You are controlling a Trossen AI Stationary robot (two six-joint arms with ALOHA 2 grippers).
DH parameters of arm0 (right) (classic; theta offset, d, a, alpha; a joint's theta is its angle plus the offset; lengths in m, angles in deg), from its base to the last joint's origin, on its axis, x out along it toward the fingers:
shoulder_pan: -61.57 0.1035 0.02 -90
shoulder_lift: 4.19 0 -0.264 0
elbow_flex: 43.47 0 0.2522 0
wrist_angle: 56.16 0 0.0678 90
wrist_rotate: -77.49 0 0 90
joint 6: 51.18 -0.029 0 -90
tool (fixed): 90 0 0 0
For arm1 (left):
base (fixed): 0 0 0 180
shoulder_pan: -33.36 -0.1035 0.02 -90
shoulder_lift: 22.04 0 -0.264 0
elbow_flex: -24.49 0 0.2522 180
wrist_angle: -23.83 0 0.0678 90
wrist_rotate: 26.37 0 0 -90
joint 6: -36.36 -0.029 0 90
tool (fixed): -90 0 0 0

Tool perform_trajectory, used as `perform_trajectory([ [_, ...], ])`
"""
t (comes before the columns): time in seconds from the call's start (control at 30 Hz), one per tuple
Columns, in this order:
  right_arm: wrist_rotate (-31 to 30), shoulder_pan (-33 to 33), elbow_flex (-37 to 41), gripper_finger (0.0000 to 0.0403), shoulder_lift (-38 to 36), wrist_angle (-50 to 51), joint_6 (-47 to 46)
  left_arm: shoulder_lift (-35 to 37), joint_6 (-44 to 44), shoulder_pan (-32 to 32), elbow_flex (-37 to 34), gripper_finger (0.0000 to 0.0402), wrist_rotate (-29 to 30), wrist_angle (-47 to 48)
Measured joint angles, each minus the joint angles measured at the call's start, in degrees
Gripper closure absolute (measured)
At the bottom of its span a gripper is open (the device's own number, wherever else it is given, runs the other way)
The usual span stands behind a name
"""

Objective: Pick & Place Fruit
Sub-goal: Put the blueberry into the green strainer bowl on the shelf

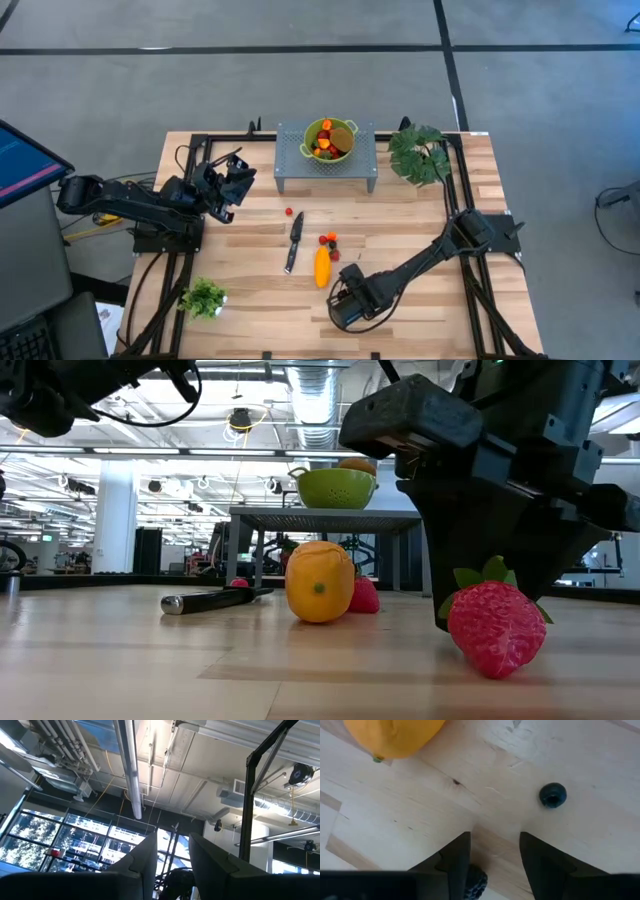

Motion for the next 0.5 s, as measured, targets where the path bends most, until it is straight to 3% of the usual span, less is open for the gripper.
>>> perform_trajectory([
  [0.23, -1.3, -0.9, 0.0, 0.0250, 0.0, 0.8, -0.5, 0.0, 0.0, 0.0, 0.0, 0.0296, 0.0, 0.0],
  [0.5, 1.5, -3.2, -0.1, 0.0248, 0.0, 1.3, -0.8, 0.0, 0.0, 0.0, 0.0, 0.0296, 0.1, 0.0],
])
